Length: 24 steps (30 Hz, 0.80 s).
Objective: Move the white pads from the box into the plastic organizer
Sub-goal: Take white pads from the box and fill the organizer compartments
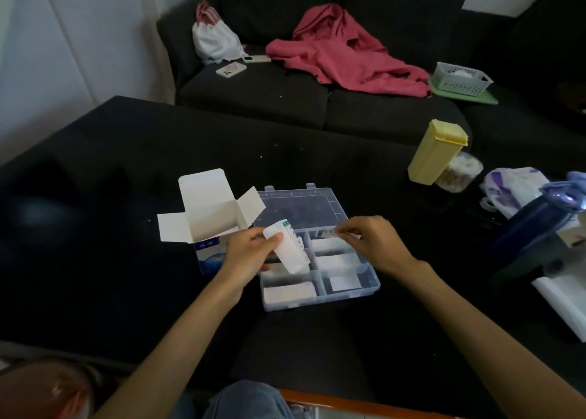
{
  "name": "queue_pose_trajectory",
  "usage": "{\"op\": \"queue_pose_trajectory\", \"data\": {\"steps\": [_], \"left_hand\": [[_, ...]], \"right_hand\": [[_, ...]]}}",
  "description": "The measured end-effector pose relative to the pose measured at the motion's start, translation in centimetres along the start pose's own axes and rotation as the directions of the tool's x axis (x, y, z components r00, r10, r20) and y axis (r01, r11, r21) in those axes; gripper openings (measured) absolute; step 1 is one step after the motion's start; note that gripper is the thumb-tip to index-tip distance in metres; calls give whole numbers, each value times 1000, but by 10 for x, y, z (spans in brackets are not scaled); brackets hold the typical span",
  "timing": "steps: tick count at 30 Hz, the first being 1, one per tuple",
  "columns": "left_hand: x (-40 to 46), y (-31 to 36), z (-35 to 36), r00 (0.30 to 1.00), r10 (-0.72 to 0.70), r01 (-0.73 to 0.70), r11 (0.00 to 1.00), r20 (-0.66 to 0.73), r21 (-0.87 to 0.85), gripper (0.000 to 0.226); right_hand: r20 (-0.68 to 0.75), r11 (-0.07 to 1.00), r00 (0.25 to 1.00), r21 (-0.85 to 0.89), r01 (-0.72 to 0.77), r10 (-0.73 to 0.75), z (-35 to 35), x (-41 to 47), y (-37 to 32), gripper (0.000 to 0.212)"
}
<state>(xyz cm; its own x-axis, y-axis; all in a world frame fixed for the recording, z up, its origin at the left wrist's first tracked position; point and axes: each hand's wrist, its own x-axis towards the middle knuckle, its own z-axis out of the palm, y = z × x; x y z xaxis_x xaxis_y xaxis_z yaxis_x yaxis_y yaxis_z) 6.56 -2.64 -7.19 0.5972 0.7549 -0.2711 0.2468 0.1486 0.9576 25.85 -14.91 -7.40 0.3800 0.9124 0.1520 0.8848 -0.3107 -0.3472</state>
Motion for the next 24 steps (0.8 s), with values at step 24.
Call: {"op": "queue_pose_trajectory", "data": {"steps": [24], "left_hand": [[-2,-2,-1,997,-41,45,997,73,-55,16]], "right_hand": [[314,973,940,141,-183,132,-12,41,-17,20]]}}
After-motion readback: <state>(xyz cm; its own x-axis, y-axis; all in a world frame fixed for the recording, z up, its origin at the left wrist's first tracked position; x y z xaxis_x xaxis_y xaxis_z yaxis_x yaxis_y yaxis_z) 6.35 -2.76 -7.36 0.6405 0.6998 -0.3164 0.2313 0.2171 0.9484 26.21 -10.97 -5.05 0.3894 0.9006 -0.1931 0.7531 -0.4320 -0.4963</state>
